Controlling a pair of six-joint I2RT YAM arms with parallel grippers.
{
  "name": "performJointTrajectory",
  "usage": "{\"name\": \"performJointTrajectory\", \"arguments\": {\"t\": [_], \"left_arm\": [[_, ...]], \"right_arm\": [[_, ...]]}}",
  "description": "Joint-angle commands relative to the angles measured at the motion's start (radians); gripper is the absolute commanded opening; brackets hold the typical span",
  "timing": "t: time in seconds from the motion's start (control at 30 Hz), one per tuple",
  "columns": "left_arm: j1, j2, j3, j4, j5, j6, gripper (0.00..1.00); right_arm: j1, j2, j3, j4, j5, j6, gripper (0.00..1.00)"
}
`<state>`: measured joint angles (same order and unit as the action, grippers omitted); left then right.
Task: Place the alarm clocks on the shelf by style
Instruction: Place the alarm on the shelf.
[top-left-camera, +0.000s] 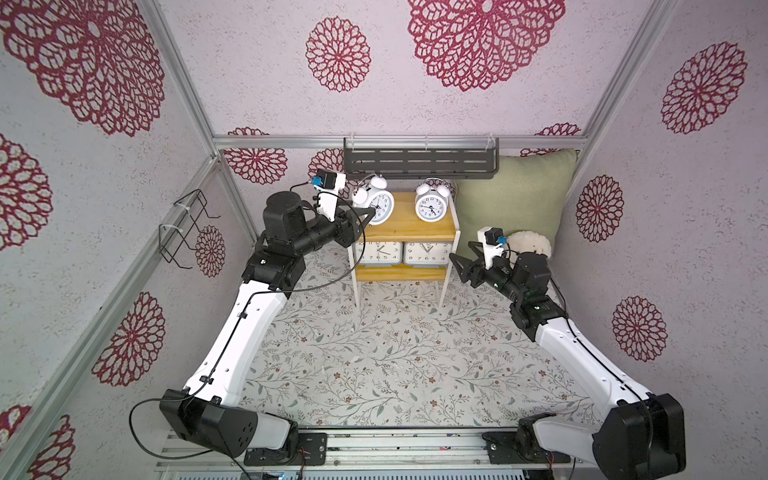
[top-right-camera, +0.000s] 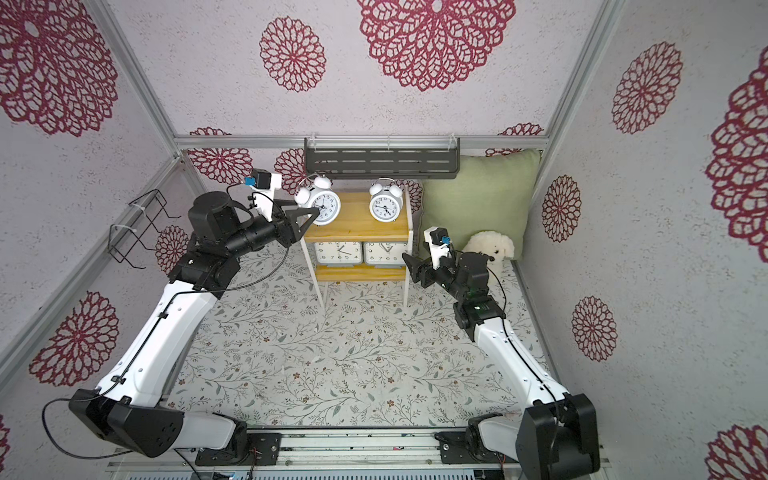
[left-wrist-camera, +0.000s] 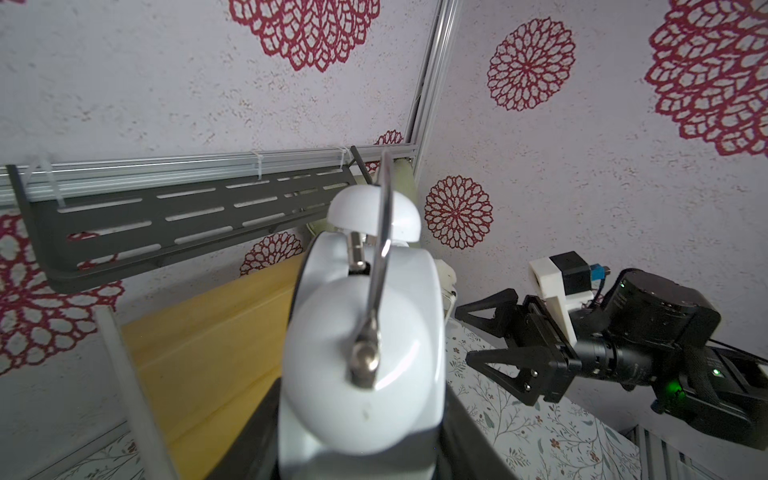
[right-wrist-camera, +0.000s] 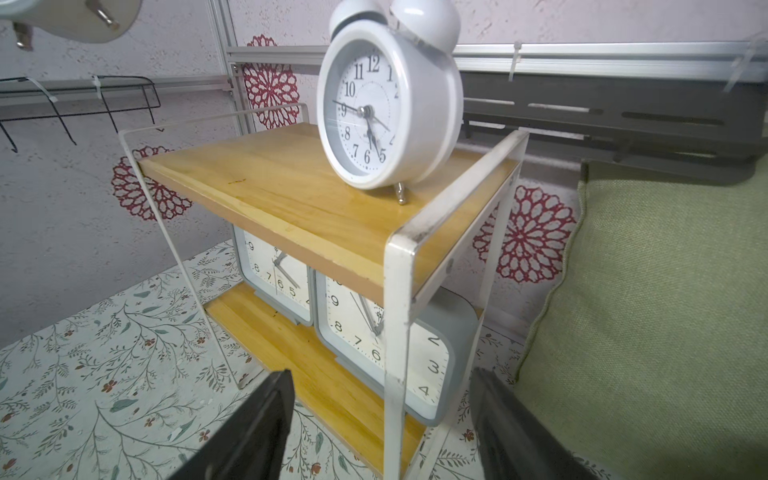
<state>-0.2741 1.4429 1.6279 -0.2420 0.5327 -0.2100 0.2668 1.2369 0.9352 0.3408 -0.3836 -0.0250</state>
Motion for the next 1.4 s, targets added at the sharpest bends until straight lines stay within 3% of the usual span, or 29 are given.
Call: {"name": "performJointTrajectory", "arguments": {"t": [0.0, 0.43, 0.83, 1.37], "left_arm": [[0.012, 0.037, 0.068, 0.002, -0.017, -0.01, 0.33], [0.042, 0.179, 0.189, -0.061, 0.0, 0.054, 0.33], [0.041, 0.276, 0.272, -0.13, 0.007, 0.132, 0.34], [0.041, 0.342, 0.319, -0.172, 0.041, 0.219, 0.36]], "right_arm": [[-0.005, 0.016, 0.045, 0.061, 0.008, 0.015, 0.72], [-0.005, 0.07, 0.077, 0.074, 0.006, 0.013, 0.64], [-0.005, 0.099, 0.084, 0.085, 0.013, 0.012, 0.45], [-0.005, 0.137, 0.105, 0.078, -0.024, 0.017, 0.41]]}}
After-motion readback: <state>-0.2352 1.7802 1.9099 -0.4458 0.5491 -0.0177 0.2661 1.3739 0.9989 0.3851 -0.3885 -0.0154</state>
